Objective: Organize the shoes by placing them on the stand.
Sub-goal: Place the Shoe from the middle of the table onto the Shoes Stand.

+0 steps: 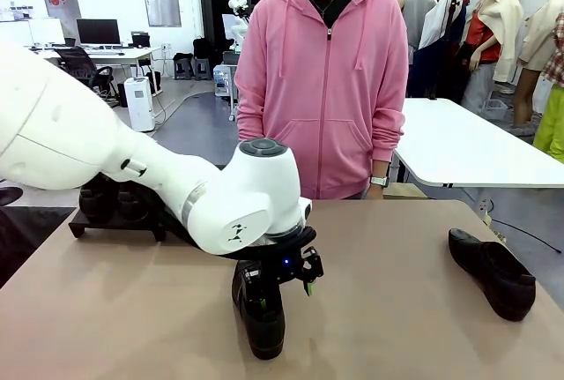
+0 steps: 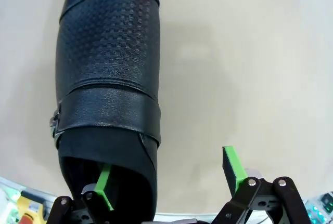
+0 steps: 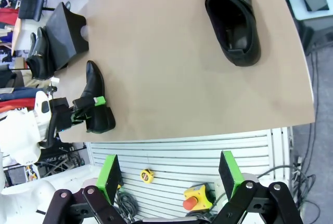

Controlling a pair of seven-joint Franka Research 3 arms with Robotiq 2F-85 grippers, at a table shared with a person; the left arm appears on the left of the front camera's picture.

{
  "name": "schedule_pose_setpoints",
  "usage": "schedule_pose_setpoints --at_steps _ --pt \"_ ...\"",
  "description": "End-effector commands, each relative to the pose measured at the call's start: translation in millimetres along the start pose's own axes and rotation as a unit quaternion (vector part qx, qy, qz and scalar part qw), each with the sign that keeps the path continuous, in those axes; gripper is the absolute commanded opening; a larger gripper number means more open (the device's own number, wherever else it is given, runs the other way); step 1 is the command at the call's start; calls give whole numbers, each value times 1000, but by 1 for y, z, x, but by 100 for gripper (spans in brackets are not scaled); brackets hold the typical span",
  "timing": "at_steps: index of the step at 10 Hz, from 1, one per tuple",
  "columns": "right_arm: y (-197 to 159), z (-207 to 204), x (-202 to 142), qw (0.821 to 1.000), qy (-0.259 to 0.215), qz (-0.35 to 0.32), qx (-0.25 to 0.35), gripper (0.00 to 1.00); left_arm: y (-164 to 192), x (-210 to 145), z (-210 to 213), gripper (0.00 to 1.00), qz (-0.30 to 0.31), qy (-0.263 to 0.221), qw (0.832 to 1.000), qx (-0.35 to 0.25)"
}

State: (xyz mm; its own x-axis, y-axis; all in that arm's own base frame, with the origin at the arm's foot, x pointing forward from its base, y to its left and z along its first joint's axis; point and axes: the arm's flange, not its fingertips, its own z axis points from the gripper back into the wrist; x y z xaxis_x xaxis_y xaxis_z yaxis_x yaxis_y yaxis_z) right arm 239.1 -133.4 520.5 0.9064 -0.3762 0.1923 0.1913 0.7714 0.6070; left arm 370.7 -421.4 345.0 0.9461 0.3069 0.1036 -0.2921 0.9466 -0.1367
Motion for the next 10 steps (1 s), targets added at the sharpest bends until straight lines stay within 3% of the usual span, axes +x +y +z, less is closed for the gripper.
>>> schedule_pose_setpoints --at_steps 1,2,10 --pt "0 1 0 1000 -2 12 14 100 -14 -1 0 42 6 -21 999 34" --pt "0 1 0 1000 -2 12 14 100 -12 -1 -1 0 0 -28 999 42" --pt "0 1 0 1000 -2 12 14 100 7 -2 -14 0 5 -16 998 58"
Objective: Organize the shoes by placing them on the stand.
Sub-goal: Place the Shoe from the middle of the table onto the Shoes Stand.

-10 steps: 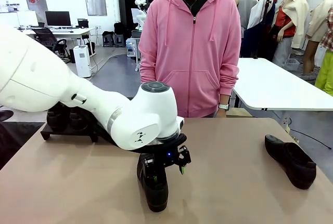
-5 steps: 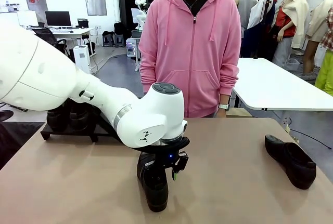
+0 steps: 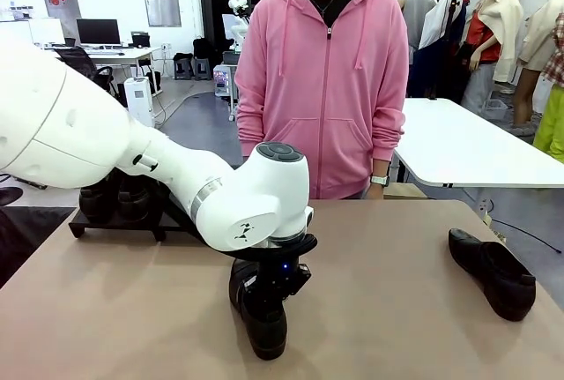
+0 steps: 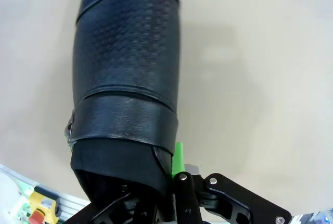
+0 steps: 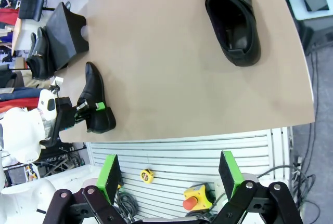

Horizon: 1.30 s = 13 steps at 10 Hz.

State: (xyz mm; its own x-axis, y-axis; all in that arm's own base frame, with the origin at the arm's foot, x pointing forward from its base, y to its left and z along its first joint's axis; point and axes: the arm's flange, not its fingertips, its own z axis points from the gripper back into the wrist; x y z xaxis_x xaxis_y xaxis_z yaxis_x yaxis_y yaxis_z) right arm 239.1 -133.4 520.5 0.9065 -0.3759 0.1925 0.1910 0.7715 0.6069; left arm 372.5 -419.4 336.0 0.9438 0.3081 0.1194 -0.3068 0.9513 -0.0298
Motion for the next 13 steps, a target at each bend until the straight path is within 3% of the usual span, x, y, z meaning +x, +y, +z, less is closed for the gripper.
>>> schedule_pose_setpoints --at_steps 1,3,5,6,7,8,9,11,12,13 --pt "0 1 0 1000 -2 12 14 100 6 -5 -4 0 1 -8 1000 3" --pt "0 1 0 1000 -2 12 14 100 12 -14 14 0 -27 -25 999 6" --pt "0 1 0 1000 -2 12 14 100 38 -37 66 0 -116 -91 989 0" --pt "0 1 0 1000 -2 12 14 100 58 -50 91 0 -209 -117 971 -20" --pt "0 1 0 1000 -2 12 14 100 83 -60 110 0 -321 -139 935 -52" --pt "0 1 0 1000 -2 12 14 100 98 -61 119 0 -353 -145 921 -76" --pt "0 1 0 1000 -2 12 14 100 121 -55 126 0 -382 -154 904 -113" --pt "0 1 0 1000 -2 12 14 100 157 -42 129 0 -285 -216 927 -115" --pt "0 1 0 1000 -2 12 14 100 104 -65 131 0 -359 -184 912 -75" --pt "0 1 0 1000 -2 12 14 100 104 -65 131 0 -359 -184 912 -75"
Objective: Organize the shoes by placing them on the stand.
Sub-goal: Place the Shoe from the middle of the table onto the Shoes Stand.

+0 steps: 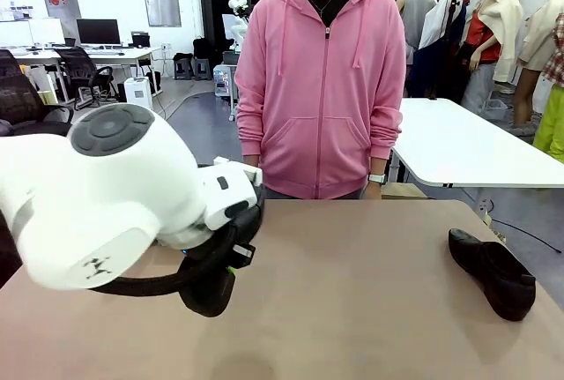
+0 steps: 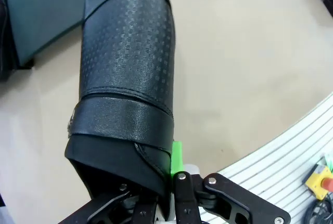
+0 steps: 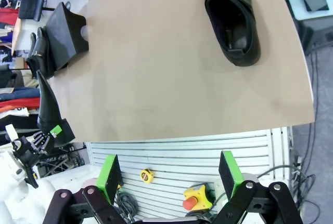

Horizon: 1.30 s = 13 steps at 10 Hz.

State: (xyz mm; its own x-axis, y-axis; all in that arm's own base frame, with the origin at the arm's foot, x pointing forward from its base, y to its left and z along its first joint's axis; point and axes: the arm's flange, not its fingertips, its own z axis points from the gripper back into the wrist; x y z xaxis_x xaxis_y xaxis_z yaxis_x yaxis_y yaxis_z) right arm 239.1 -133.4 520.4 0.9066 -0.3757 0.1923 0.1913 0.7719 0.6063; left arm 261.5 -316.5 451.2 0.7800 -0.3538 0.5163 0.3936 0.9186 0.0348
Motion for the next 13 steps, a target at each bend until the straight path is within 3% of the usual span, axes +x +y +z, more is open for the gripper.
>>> schedule_pose_setpoints --at_steps 1,4,7,9,11,13 --pt "0 1 0 1000 -2 12 15 100 -22 12 -2 0 -18 17 1000 1" --pt "0 1 0 1000 -2 12 15 100 -23 0 -7 0 -20 17 1000 1" --pt "0 1 0 1000 -2 12 15 100 79 97 -20 0 87 4 994 59" --pt "0 1 0 1000 -2 12 15 100 151 163 -57 0 142 3 984 103" --pt "0 1 0 1000 -2 12 15 100 201 204 -95 0 170 -22 977 130" --pt "0 1 0 1000 -2 12 15 100 222 219 -126 0 168 -35 975 140"
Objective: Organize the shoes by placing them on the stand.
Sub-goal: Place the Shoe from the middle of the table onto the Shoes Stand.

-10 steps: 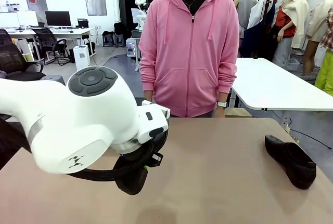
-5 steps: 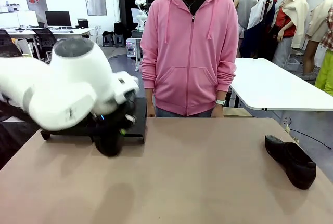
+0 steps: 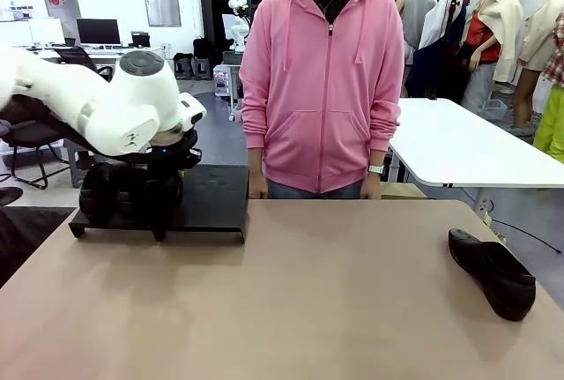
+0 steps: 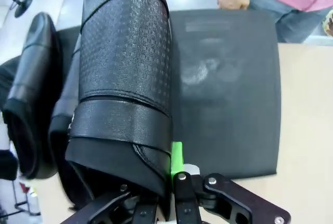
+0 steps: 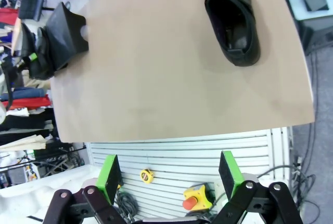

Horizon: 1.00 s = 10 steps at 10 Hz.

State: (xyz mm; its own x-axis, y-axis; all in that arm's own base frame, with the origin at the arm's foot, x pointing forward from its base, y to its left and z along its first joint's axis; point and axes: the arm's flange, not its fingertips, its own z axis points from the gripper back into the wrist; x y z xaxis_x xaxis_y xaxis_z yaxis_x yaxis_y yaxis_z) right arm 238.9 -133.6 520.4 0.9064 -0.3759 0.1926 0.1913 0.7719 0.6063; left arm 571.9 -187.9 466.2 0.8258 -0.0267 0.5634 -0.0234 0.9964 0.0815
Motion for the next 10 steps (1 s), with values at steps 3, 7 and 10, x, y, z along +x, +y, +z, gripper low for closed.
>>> schedule_pose_setpoints --at_steps 3,7,10 --pt "0 1 0 1000 -2 12 15 100 -29 1 -25 0 0 -1 1000 11" --pt "0 1 0 1000 -2 12 15 100 -33 -5 -36 0 -12 -13 1000 23" --pt "0 1 0 1000 -2 12 15 100 -39 -10 -41 82 -34 -46 998 31"
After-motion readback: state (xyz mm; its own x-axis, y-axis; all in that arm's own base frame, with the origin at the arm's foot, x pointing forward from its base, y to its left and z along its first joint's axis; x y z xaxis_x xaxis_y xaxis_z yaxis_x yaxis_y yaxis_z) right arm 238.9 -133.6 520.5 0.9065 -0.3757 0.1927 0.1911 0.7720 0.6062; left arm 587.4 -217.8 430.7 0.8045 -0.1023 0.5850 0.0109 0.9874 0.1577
